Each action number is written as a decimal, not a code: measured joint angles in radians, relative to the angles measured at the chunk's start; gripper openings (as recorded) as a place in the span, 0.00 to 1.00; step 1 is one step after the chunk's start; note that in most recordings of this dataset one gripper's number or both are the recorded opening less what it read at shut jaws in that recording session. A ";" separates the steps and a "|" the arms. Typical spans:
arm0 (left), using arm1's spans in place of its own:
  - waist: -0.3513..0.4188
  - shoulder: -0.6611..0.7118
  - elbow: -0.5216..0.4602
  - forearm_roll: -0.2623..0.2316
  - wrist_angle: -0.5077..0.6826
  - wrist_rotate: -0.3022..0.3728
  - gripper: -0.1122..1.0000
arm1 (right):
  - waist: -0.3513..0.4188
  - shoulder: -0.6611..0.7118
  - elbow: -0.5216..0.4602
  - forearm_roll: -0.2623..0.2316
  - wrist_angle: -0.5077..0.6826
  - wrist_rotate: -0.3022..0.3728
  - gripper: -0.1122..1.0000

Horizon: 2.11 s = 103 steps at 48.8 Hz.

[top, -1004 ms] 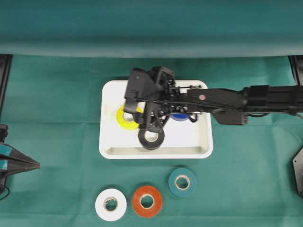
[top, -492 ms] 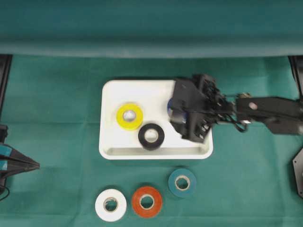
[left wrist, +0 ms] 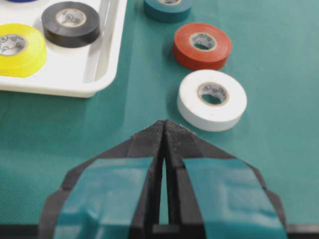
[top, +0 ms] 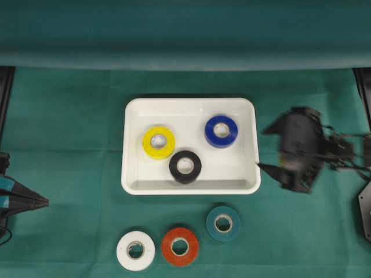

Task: Put the tape into the white case with the right arm.
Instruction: 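Open the right gripper and withdraw it to the right side, then move the right gripper down onto the teal tape roll's core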

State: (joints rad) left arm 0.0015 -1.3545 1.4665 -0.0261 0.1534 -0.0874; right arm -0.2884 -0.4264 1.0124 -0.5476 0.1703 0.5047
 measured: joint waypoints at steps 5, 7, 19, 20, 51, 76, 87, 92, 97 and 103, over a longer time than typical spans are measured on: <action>0.002 0.002 0.000 0.000 0.000 0.000 0.10 | 0.000 -0.095 0.072 0.003 -0.018 0.003 0.69; 0.002 0.000 0.000 0.000 0.000 0.000 0.10 | 0.000 -0.129 0.098 0.005 -0.020 0.002 0.69; 0.002 0.002 0.000 0.002 0.000 0.000 0.10 | 0.000 -0.342 0.232 0.043 -0.026 0.005 0.69; 0.002 0.000 0.000 0.002 0.000 0.000 0.10 | 0.000 -0.350 0.236 0.046 -0.026 0.005 0.69; 0.002 0.002 0.000 0.000 0.000 0.000 0.10 | 0.150 -0.388 0.302 0.057 -0.057 0.005 0.69; 0.002 0.000 0.000 0.002 0.000 0.000 0.10 | 0.336 -0.390 0.324 0.055 -0.057 0.005 0.68; 0.002 0.000 0.000 0.002 0.000 0.000 0.10 | 0.336 -0.388 0.325 0.054 -0.060 0.003 0.68; 0.002 0.000 0.000 0.000 0.000 0.000 0.10 | 0.336 -0.377 0.325 0.052 -0.061 0.003 0.68; 0.002 0.000 0.000 0.002 0.002 0.002 0.10 | 0.337 -0.356 0.319 0.052 -0.071 0.003 0.68; 0.002 0.000 0.000 0.002 0.000 0.000 0.10 | 0.344 -0.308 0.295 0.046 -0.086 0.002 0.68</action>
State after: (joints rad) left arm 0.0031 -1.3545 1.4665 -0.0245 0.1534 -0.0874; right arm 0.0552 -0.7348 1.3070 -0.5016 0.0844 0.5062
